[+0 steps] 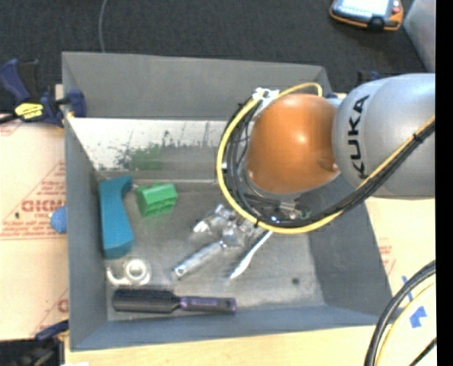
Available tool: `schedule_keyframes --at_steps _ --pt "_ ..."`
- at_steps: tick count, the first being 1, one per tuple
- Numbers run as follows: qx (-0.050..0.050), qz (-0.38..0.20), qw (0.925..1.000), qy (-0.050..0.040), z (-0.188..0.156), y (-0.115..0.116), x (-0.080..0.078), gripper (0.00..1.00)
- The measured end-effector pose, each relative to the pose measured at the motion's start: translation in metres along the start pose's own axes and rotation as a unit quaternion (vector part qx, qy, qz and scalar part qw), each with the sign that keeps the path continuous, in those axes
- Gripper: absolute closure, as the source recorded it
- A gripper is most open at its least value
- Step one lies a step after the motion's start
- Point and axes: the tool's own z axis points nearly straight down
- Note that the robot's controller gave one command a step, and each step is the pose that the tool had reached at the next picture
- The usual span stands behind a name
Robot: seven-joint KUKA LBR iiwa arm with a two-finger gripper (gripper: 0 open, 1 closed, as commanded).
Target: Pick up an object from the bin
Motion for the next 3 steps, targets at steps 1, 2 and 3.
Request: schedule_keyframes --at_steps 1,2,3 --pt "0.003 -0.002 1.0000 -0.0021 0.049 -0.009 -0.048 1.00" --pt "0.000 -0.006 1.0000 0.0019 0.028 -0.006 -0.041 1.00" --pt "0.002 -0.020 0.9998 -0.0021 0.079 -0.031 0.021 1.00"
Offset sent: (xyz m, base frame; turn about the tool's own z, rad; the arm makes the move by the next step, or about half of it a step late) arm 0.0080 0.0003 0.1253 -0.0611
